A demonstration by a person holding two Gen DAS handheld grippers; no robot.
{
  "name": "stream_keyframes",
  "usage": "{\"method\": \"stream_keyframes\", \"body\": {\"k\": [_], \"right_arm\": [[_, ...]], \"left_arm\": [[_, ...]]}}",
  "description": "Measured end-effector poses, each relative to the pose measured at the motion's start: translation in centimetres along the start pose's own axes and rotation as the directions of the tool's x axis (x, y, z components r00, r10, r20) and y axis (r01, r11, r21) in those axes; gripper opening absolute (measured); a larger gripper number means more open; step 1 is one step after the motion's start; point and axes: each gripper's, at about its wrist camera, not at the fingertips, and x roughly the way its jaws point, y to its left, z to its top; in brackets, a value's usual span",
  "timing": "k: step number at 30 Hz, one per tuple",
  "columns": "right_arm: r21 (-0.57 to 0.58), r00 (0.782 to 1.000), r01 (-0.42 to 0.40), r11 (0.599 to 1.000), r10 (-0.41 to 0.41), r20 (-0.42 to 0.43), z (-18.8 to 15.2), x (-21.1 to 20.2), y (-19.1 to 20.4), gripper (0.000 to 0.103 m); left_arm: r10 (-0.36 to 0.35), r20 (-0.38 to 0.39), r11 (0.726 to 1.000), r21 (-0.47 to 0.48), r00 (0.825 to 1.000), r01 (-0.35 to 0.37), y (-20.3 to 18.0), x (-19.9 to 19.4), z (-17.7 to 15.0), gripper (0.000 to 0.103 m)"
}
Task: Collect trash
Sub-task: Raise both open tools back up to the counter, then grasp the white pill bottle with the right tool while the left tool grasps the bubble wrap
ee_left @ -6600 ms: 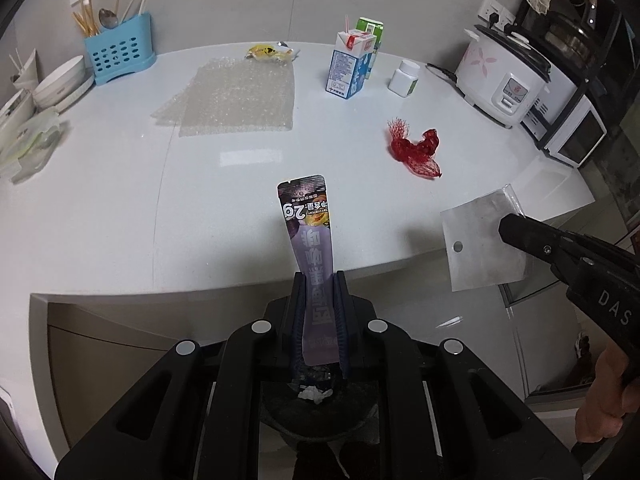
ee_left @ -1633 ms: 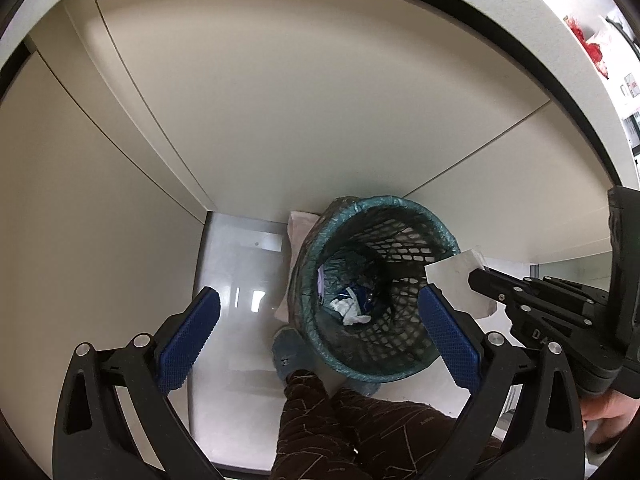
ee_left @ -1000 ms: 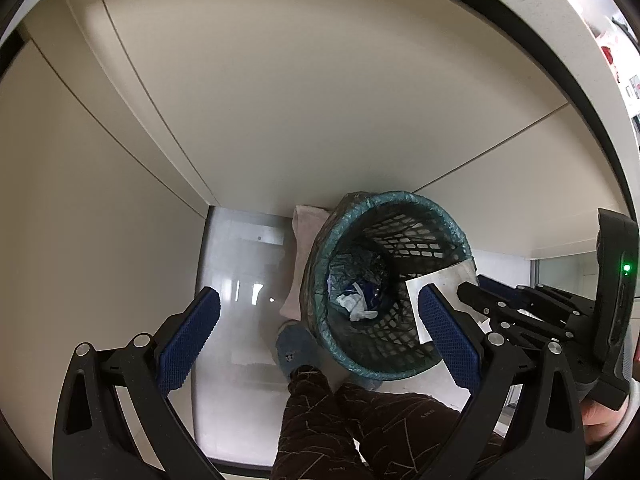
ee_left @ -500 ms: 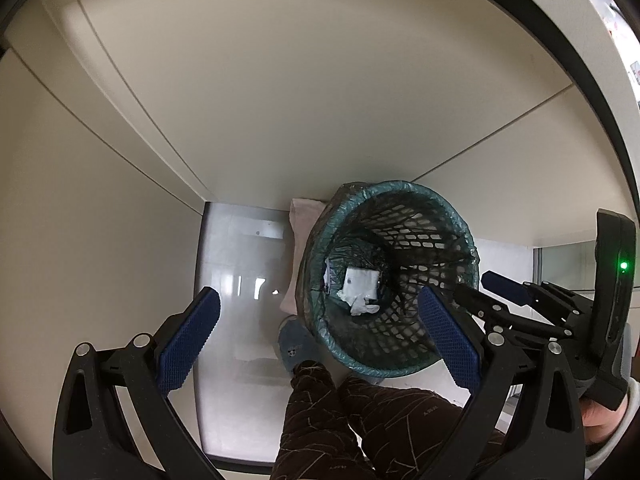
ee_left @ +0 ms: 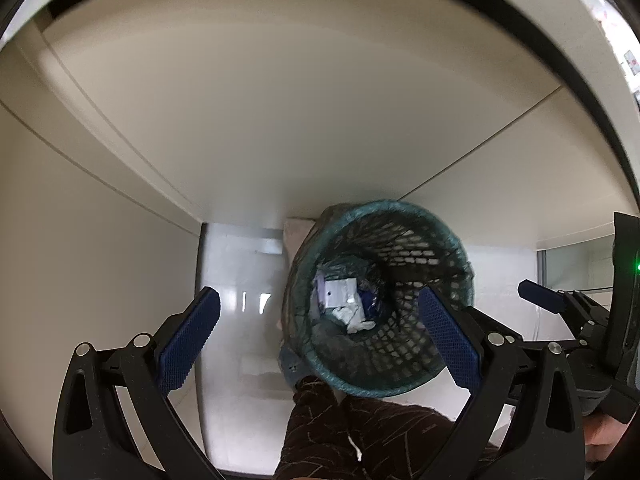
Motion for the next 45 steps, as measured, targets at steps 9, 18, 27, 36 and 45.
{"method": "stream_keyframes", "body": {"k": [9, 18, 27, 36, 45], "right_arm": [[0.077, 0.992, 0.033, 0.996, -0.042, 0.116, 1.2, -5.5, -1.8, 0.096], [0.116, 0.964, 0.068, 0.991, -0.095, 0.249, 1.9, -12.9, -3.9, 0.096], [0.166, 0.914, 0.078, 0.983, -0.137, 0.382, 3.9, -20.8, -5.0, 0.096], [0.177, 0.862, 0.105, 0.979, -0.178, 0.475, 6.8, -26.7, -6.1, 0.096], [0.163, 0.843, 0.115, 0.980, -0.184, 0.506, 10.8, -28.4, -8.2, 0.096]], "left_arm": [[0.017, 0.068, 0.998, 0.051, 0.998, -0.021, -2.9, -4.0, 2.4, 0.097], [-0.010, 0.145, 0.999, 0.048, 0.989, 0.003, -3.5, -9.5, 4.7, 0.097], [-0.032, 0.201, 0.997, 0.074, 0.979, 0.018, -4.8, -14.3, 6.5, 0.097], [-0.052, 0.262, 0.996, 0.084, 0.964, 0.031, -6.5, -17.6, 10.5, 0.097], [-0.024, 0.291, 0.997, 0.072, 0.957, 0.003, -8.0, -18.4, 14.8, 0.097]]}}
